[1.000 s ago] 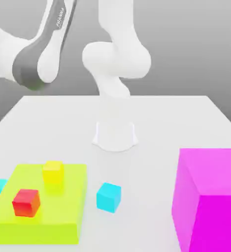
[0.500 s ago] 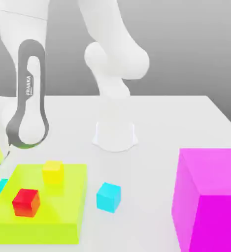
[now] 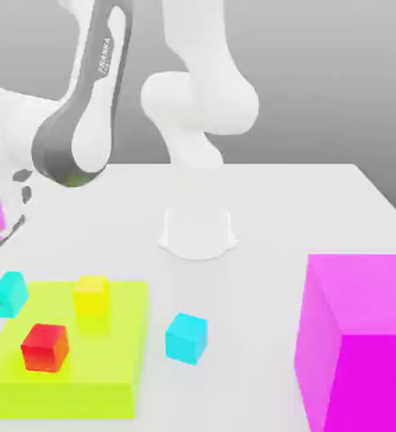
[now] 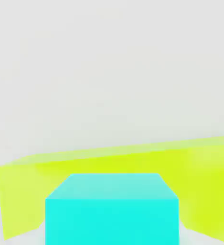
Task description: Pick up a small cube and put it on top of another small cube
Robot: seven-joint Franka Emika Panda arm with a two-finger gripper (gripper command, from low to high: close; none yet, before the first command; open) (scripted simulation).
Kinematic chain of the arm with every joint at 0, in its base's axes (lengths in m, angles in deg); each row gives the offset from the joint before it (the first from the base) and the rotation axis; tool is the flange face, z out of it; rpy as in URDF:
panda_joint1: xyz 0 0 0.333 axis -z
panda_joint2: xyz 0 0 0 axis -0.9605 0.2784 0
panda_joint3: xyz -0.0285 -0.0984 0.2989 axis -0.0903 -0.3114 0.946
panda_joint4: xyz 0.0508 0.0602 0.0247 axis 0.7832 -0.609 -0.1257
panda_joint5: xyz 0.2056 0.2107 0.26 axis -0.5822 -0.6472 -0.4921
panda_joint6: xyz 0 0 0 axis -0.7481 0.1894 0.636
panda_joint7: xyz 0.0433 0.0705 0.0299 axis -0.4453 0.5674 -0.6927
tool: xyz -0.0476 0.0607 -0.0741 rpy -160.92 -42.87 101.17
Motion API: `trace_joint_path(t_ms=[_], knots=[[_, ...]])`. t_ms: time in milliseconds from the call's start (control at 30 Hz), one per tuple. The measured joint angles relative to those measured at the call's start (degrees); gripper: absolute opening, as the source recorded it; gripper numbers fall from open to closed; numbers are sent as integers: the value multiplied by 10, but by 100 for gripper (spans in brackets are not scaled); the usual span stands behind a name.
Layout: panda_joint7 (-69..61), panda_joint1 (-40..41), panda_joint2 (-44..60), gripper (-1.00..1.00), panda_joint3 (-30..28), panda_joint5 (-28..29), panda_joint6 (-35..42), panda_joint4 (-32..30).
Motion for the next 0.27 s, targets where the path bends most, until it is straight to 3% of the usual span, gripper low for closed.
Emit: trace_joint_path(t_ms=[67, 133, 167, 267], knots=[[22, -38, 15, -100, -8, 2, -15, 0], [25, -18, 47, -100, -19, -2, -52, -6], [24, -16, 59, 100, -20, -4, -67, -9], [24, -16, 59, 100, -20, -4, -67, -9]])
